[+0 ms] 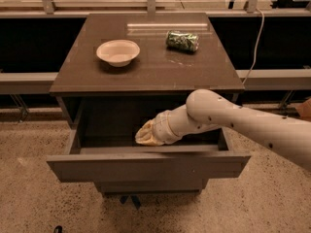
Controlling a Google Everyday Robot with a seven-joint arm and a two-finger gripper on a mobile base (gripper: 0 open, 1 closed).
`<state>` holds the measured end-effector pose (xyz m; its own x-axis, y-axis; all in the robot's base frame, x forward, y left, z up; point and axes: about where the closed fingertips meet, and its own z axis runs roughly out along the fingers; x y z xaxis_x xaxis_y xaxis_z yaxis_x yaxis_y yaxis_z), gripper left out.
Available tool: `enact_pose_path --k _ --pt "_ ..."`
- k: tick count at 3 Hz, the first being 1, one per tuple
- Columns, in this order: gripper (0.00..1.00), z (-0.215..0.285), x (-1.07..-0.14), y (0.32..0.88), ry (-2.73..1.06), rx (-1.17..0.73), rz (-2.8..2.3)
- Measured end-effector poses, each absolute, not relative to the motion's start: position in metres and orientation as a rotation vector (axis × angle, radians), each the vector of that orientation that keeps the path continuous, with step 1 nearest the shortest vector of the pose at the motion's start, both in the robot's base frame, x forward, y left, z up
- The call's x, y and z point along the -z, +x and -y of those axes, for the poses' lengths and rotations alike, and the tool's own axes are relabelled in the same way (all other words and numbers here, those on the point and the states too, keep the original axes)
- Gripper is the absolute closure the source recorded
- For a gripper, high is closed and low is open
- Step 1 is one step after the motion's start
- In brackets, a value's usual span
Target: Open top drawer
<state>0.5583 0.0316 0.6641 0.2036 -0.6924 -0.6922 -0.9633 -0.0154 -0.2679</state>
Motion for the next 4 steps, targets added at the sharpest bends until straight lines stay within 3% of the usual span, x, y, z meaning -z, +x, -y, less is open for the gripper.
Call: enact_pose_path --k 2,4 --pt "1.00 -0.043 -0.639 0.579 -1.879 -0.617 -1.443" --pt "1.00 -0.059 -0.619 0.535 -1.962 -0.728 -1.401"
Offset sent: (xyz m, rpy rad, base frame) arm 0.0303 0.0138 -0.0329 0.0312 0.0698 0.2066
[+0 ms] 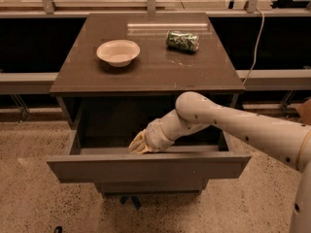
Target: Open top drawer
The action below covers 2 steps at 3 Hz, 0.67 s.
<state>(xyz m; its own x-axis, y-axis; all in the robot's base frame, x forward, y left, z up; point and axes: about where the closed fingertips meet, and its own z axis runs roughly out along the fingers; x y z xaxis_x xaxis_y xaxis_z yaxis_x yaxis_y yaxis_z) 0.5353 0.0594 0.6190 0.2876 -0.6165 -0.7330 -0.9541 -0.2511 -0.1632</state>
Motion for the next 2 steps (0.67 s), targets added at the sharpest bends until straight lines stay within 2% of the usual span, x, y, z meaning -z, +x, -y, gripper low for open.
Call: enact_pose_path --k 2 --pt "1.00 -0.062 -0.626 0.503 -2.005 -0.811 -1.338"
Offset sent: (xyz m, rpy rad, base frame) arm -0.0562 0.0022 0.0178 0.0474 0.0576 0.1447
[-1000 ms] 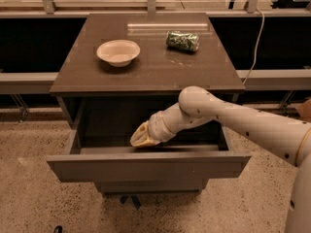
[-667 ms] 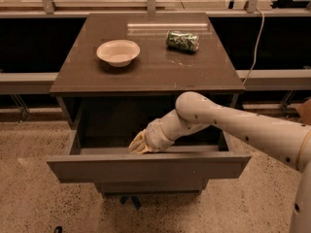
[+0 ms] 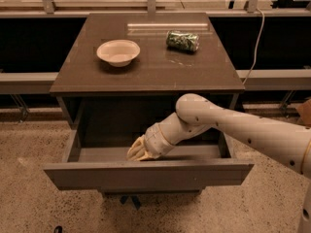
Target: Open top drawer
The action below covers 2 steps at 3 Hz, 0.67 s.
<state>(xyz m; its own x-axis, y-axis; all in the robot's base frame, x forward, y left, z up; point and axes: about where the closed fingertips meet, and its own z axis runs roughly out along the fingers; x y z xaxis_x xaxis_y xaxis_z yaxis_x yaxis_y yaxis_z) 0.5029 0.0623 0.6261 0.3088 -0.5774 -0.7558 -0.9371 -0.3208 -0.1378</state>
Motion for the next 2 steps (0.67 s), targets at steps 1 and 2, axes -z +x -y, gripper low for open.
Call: enact_pose_path --k 1,2 --pt "1.00 -0.062 -0.643 0.480 -2.029 -0.862 -1.273" --pt "1.00 -0.057 -0.653 0.460 -2.041 -0.892 -1.271"
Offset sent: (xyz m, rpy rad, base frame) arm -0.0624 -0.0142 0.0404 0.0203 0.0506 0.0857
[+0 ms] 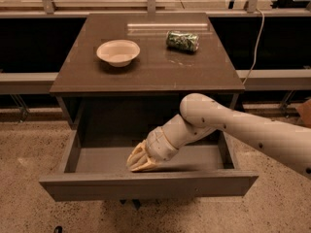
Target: Open top drawer
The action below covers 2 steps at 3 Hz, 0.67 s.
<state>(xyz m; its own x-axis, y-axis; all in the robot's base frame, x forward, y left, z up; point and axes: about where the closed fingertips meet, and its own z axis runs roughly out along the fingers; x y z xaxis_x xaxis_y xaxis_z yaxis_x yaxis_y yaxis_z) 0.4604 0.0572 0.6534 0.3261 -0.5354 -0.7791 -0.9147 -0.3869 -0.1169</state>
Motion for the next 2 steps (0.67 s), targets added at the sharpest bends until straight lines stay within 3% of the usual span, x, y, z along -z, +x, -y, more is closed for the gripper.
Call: enact_pose_path --k 2 --pt "1.00 -0.0531 -0.6681 0.4492 -2.055 -0.935 -1.316"
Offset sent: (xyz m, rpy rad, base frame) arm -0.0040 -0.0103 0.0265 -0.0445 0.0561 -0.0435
